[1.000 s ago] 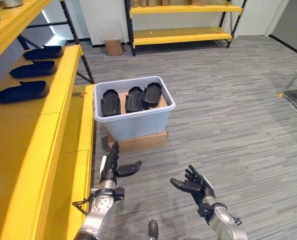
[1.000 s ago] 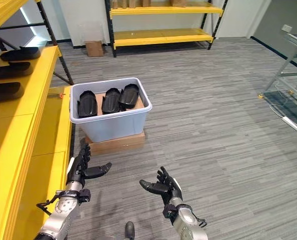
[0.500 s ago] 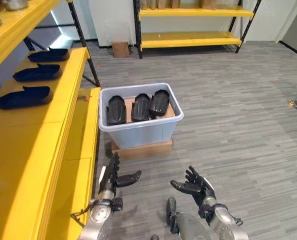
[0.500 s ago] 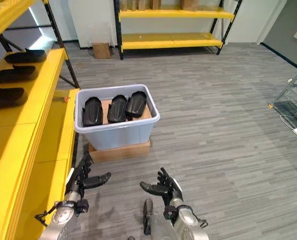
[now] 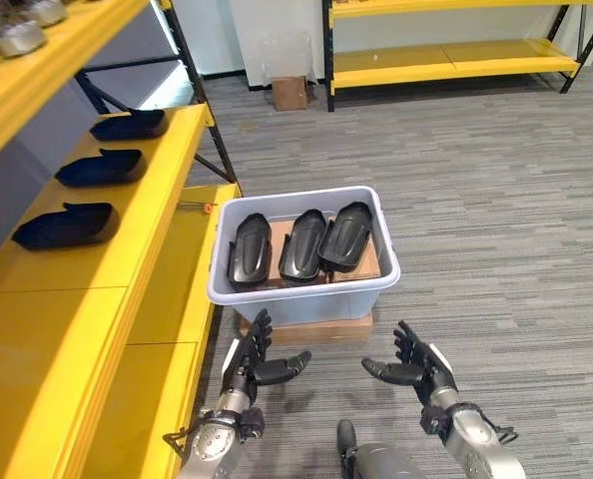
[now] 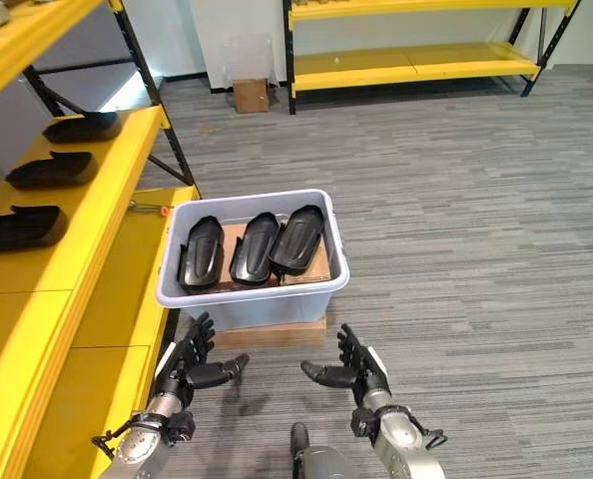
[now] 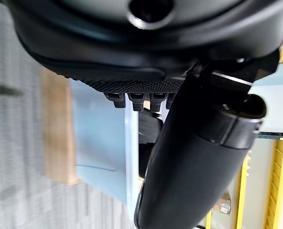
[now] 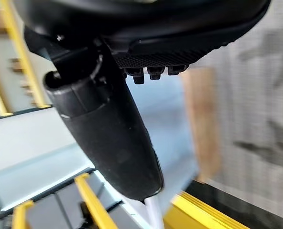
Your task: Move parts from the plastic box to the shelf.
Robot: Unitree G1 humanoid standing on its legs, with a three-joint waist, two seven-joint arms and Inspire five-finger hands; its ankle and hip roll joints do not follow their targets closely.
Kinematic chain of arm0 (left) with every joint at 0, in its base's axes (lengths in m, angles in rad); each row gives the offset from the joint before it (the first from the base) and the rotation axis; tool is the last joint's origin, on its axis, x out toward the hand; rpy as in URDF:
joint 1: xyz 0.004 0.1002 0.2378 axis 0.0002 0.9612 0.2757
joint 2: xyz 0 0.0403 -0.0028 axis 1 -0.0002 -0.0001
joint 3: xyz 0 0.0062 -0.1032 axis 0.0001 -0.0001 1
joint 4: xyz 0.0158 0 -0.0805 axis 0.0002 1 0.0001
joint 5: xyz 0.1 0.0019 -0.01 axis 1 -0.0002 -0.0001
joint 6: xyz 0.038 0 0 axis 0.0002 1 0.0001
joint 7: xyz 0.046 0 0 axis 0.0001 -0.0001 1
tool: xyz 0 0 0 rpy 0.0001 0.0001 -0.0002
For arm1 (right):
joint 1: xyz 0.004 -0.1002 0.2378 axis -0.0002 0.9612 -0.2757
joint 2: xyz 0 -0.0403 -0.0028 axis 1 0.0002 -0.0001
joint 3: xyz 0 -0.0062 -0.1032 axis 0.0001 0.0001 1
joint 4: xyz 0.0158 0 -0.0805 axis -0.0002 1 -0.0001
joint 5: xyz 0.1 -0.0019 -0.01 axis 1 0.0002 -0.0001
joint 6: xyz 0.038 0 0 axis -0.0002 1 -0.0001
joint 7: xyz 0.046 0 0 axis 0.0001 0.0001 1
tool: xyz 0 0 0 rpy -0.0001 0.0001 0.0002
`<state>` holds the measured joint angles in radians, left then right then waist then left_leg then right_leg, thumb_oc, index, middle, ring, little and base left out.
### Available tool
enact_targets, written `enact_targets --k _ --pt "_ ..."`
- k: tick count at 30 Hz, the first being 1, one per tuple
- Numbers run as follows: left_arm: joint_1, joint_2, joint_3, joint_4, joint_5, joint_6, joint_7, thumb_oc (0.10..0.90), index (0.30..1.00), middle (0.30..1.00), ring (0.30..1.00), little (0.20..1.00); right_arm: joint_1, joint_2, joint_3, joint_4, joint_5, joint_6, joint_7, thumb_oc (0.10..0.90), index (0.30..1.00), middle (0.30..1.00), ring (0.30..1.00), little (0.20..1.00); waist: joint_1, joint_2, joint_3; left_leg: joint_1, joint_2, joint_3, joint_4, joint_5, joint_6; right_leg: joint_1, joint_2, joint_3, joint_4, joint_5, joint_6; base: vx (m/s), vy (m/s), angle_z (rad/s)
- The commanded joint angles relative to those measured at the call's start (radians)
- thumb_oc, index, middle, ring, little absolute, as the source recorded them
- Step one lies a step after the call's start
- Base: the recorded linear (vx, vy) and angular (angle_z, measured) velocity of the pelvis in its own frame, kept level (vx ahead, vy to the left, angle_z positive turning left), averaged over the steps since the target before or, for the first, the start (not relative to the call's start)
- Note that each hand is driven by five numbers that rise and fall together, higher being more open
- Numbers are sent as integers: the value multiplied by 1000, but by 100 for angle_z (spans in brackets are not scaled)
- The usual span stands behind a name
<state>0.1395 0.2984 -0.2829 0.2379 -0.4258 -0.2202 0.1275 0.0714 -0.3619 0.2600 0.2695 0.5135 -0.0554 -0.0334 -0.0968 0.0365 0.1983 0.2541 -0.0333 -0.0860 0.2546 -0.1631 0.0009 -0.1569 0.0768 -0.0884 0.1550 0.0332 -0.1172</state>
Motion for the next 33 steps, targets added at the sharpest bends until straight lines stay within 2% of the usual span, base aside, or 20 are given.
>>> enact_targets --k 1,4,5,6,7,8,11,12,17,19,20,22,24,26,28,32,33 --pt "-50 34 62 -57 10 -131 32 900 1000 1000 1000 1000 -25 24 -1 -101 4 -84 7 900 1000 1000 1000 1000 -2 -30 -38 -80 13 70 23 176 14 85 -64 21 -34 -10 121 143 -154 14" --pt "-58 31 71 -49 6 -143 50 900 1000 1000 1000 1000 -30 21 -3 -94 5 -93 -3 900 1000 1000 1000 1000 6 -46 -35 -162 7 96 198 212 7 122 -65 31 -35 -30 98 130 -153 11" --pt "-66 29 76 -48 9 -144 72 900 1000 1000 1000 1000 -31 21 -5 -91 9 -95 -17 900 1000 1000 1000 1000 14 -61 -30 -235 3 134 311 204 10 147 -70 33 -38 -39 86 135 -176 13" --pt "-71 27 80 -46 9 -148 86 900 1000 1000 1000 1000 -32 22 -7 -90 12 -96 -26 900 1000 1000 1000 1000 18 -67 -28 -274 10 160 350 193 14 157 -73 31 -38 -45 81 182 -183 21" --pt "-76 26 90 -39 11 -175 126 900 1000 1000 1000 1000 -31 28 -10 -81 18 -112 -54 900 1000 1000 1000 1000 25 -79 -22 -349 50 230 332 169 26 188 -79 23 -39 -65 75 142 -99 14" --pt "-77 25 91 -40 13 -178 134 900 1000 1000 1000 1000 -31 29 -11 -81 18 -114 -58 900 1000 1000 1000 1000 26 -80 -20 -353 55 238 320 167 28 193 -79 23 -39 -67 76 168 -49 7" --pt "-80 22 102 -37 37 -145 240 900 1000 1000 1000 1000 -29 39 -18 -74 12 -144 -99 900 1000 1000 1000 1000 26 -81 -17 -355 101 297 137 184 20 233 -74 23 -46 -91 85 143 63 3" --pt "-82 17 109 -31 31 -129 291 900 1000 1000 1000 1000 -20 37 -22 -82 22 -148 -130 900 1000 1000 1000 1000 23 -79 -16 -336 117 303 25 209 8 260 -74 17 -57 -98 94 170 135 4" --pt "-95 -10 127 1 62 -119 409 900 1000 1000 1000 1000 7 27 -34 -98 22 -184 -197 900 1000 1000 1000 1000 28 -67 -31 -310 170 268 -254 300 -50 321 -83 22 -106 -105 122 190 155 3" --pt "-89 -19 136 3 67 -123 435 900 1000 1000 1000 1000 14 21 -36 -108 11 -195 -205 900 1000 1000 1000 1000 36 -67 -29 -317 187 240 -297 337 -69 343 -86 32 -121 -107 126 230 171 -3" --pt "-76 -28 150 -1 67 -136 449 900 1000 1000 1000 1000 28 11 -40 -128 0 -201 -212 900 1000 1000 1000 1000 43 -66 -27 -344 212 228 -326 361 -82 357 -90 39 -126 -113 128 203 177 -14" --pt "-67 -31 160 -6 77 -148 467 900 1000 1000 1000 1000 45 1 -49 -146 -8 -207 -207 900 1000 1000 1000 1000 41 -66 -22 -372 226 239 -339 357 -85 372 -98 36 -123 -127 129 204 212 -16" --pt "-63 -35 168 -8 85 -154 480 900 1000 1000 1000 1000 57 -9 -55 -159 -6 -206 -196 900 1000 1000 1000 1000 39 -62 -18 -384 232 256 -333 357 -85 379 -103 30 -112 -143 131 207 250 -15" --pt "-52 -31 183 -16 92 -134 484 900 1000 1000 1000 1000 58 -18 -50 -165 8 -214 -175 900 1000 1000 1000 1000 48 -53 -15 -376 229 240 -322 362 -89 382 -108 33 -88 -163 132 360 415 -22" --pt "-50 -24 192 -5 114 -126 484 900 1000 1000 1000 1000 60 -19 -57 -164 28 -212 -168 900 1000 1000 1000 1000 48 -53 -17 -344 213 238 -302 343 -80 382 -122 27 -78 -166 137 328 356 -28" --pt "-53 -13 198 -2 114 -126 466 900 1000 1000 1000 1000 62 -10 -62 -175 10 -221 -172 900 1000 1000 1000 1000 56 -57 -29 -314 177 240 -299 305 -61 385 -144 6 -78 -159 155 232 268 3" --pt "-59 -8 198 -2 121 -121 448 900 1000 1000 1000 1000 54 8 -58 -183 -12 -213 -213 900 1000 1000 1000 1000 66 -62 -39 -288 133 231 -310 277 -37 380 -164 -5 -55 -159 170 259 341 24"
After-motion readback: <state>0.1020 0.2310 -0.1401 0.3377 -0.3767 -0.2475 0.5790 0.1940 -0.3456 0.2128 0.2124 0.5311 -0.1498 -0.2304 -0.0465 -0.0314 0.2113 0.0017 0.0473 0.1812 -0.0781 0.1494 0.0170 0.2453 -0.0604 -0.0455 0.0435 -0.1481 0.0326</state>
